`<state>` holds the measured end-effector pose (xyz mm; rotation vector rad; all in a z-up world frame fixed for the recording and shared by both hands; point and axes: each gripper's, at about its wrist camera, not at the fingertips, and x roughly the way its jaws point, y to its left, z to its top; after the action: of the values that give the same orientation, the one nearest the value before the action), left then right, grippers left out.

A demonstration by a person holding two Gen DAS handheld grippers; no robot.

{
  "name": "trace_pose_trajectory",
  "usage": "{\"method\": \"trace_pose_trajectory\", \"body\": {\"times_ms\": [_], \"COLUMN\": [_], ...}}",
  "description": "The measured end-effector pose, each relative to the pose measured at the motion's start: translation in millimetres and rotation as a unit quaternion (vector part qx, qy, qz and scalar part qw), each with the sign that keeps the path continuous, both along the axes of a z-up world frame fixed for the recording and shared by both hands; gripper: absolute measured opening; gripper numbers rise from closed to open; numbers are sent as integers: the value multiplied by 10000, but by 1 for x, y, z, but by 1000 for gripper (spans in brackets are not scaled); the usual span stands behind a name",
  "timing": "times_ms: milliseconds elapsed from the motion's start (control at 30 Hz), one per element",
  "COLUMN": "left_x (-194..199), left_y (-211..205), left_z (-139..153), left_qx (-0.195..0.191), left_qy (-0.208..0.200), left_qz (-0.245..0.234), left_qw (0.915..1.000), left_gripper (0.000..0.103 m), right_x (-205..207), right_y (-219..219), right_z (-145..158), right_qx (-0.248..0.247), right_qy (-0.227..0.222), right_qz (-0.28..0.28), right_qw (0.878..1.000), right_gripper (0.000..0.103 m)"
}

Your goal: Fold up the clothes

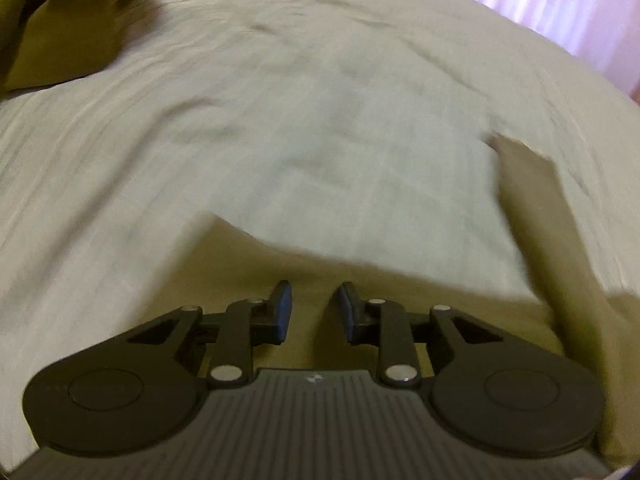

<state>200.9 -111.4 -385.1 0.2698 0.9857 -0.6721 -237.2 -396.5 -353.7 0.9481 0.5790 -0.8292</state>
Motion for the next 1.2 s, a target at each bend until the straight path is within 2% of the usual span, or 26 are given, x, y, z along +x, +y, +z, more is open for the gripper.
{"method": "trace_pose_trajectory", "body": {"times_ms": [67,167,300,533,600,633,700,800,867,933,967,1033,1133,1200], "left_x": [24,48,61,61,60,60,60,61,61,60,59,57,54,52], "left_y": [15,43,81,124,132,134,140,152,161,167,171,177,180,180], "left_z": [12,30,43,41,39,38,38,40,42,43,44,45,46,47], "left_qx": [-113,-383,-619,-838,-876,-872,-897,-971,-1014,-1007,-999,-978,-942,-949], "left_qy": [-26,127,496,1024,1120,1124,1134,1166,1191,1229,1250,1289,1345,1382], "left_qz": [193,511,828,1215,1296,1323,1391,1533,1635,1714,1752,1815,1825,1805], "left_qw": [9997,9979,9934,9837,9813,9810,9797,9765,9741,9723,9715,9700,9694,9692], "left_gripper": [23,22,22,22,22,22,21,21,21,21,21,21,21,21], "right_x": [34,83,132,168,175,180,193,214,227,241,247,258,267,264], "right_y": [-3,-13,-19,-23,-24,-23,-20,-3,19,56,80,133,210,248], "right_z": [-11,-34,-73,-112,-113,-110,-103,-71,-37,-1,17,37,31,13], "right_qx": [236,900,1945,2353,2249,2141,1914,1119,416,-400,-847,-1436,-1841,-2105], "right_qy": [-160,-595,-1189,-1604,-1612,-1563,-1430,-1150,-1096,-1008,-919,-730,2,545], "right_qz": [87,141,-2,-342,-227,-58,307,948,1498,2296,2770,3699,4778,5101], "right_qw": [9996,9941,9737,9580,9607,9642,9706,9825,9817,9672,9527,9150,8590,8322], "right_gripper": [48,48,48,48,48,41,2,1,1,1,1,1,2,3]}}
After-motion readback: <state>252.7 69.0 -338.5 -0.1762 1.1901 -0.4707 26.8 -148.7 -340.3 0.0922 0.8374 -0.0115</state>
